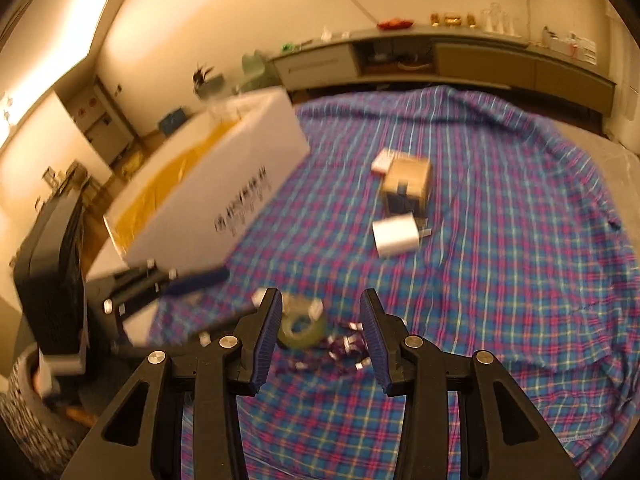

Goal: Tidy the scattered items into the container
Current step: 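Move both tools back toward the tape and white tube on the shirt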

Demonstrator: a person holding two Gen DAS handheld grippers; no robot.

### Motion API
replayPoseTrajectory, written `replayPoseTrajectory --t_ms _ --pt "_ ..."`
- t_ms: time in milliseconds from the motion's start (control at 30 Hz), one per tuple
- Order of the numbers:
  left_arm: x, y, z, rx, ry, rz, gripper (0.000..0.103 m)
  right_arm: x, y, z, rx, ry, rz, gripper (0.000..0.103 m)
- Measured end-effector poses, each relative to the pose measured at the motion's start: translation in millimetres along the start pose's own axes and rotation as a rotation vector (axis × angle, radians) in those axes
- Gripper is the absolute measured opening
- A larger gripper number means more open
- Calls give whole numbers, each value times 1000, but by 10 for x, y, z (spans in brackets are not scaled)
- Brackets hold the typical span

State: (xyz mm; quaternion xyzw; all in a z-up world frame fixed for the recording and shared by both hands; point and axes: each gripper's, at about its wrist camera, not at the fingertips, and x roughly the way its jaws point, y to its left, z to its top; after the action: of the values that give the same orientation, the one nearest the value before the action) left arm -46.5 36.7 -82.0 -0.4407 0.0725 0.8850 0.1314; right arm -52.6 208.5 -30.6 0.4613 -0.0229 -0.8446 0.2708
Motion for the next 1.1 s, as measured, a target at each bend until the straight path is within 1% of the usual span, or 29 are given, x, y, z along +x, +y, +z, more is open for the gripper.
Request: replayPoseTrajectory --t_ms 67,167,233,333,367,467,600,667,767,833,867,967,1000,1033,1100 --pt "113 80 -35 -6 10 3 50 140 16 -69 -31 52 4 43" --pt "248 131 -84 -11 21 -24 50 329 98 -153 -81 100 25 42" --pt "318 129 -106 -4 29 -40 50 444 134 -183 -100 115 31 42" --pt "375 129 -125 -4 9 -65 52 608 152 -203 -109 142 41 42" --pt "392 139 -108 -10 8 -77 50 658 161 -204 -116 142 45 42" --pt "447 194 -83 -37 -7 -99 51 711 199 -170 -143 125 30 42" --pt "489 270 -56 -67 -17 -106 52 815 187 -151 -142 129 42 42" --pt "519 330 -45 -102 -7 -128 52 841 197 -162 -146 124 44 44" --pt "552 387 -40 -131 -2 -159 50 870 182 -155 -133 115 54 44" --pt "547 390 -33 -132 7 -159 50 879 158 -142 -111 113 64 43" --pt "535 386 -34 -130 9 -153 48 887 146 -131 -102 113 68 41" --pt "490 356 -56 -106 13 -119 49 898 111 -106 -69 113 80 37" --pt "484 351 -62 -98 17 -106 49 898 114 -99 -71 112 73 36" --pt "479 350 -69 -93 19 -95 49 899 121 -90 -78 110 58 33" --pt "473 350 -67 -89 19 -95 49 908 134 -83 -96 113 26 31"
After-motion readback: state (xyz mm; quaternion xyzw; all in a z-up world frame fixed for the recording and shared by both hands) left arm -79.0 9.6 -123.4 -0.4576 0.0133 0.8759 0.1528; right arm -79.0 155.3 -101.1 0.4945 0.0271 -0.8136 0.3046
